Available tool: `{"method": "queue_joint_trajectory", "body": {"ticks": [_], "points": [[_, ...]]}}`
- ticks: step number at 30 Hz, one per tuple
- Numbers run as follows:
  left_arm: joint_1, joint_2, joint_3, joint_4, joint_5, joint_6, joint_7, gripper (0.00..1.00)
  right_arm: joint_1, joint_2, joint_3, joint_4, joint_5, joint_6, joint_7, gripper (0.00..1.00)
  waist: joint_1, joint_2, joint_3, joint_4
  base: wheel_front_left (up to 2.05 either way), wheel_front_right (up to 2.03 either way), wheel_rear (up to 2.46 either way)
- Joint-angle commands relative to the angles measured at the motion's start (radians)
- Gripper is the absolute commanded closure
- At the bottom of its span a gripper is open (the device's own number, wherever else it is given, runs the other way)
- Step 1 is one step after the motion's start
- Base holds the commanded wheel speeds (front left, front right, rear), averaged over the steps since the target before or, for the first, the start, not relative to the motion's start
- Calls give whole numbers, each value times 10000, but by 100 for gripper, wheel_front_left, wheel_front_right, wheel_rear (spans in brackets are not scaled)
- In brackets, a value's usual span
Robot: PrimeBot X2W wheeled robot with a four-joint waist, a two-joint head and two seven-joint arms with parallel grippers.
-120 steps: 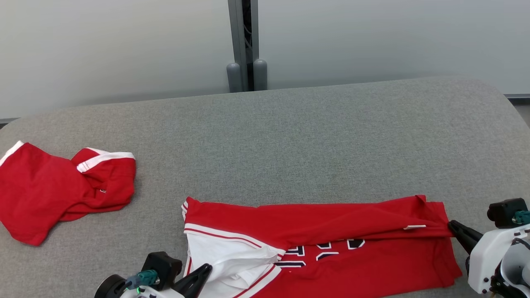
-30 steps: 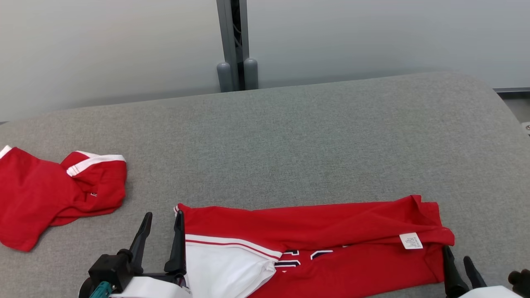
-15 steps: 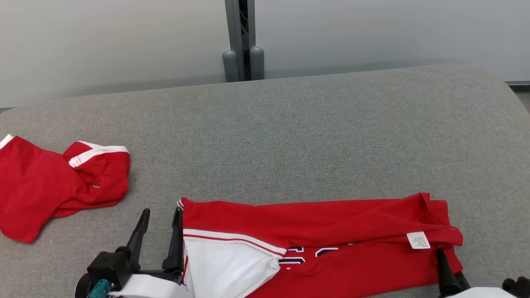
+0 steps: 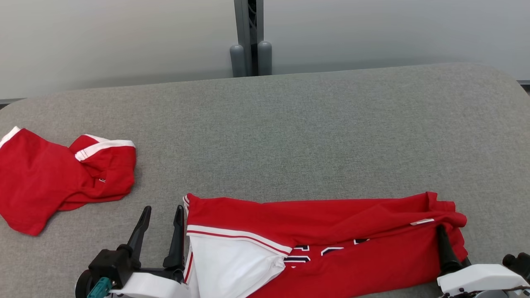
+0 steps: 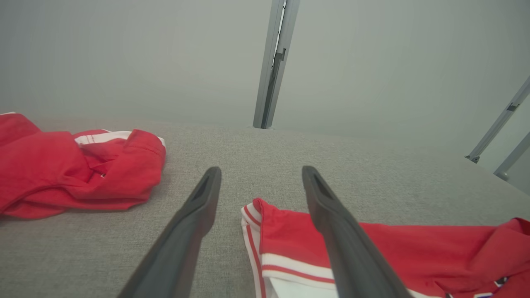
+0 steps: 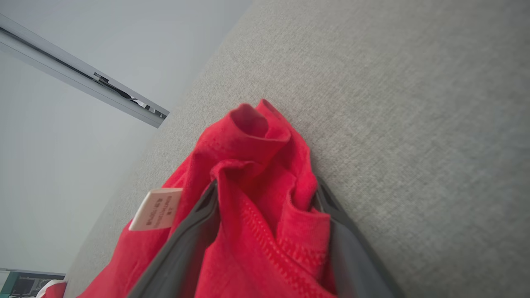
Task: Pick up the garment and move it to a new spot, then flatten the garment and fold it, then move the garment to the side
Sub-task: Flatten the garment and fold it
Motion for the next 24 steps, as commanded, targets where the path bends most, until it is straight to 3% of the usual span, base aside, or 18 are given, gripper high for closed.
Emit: {"method": "queue_joint_trajectory", "body": {"ticks": [1,24], "points": [[-223,33,10,-2,62,-19,-36,0,-167,-113,67,88,117,3,-114,0,0,0,23,38,0,0,0],[-344,33,-63,64,2,27,-36,0,-1205,-406,835,1141,484,2,-272,0,0,0,216,151,0,0,0]]}}
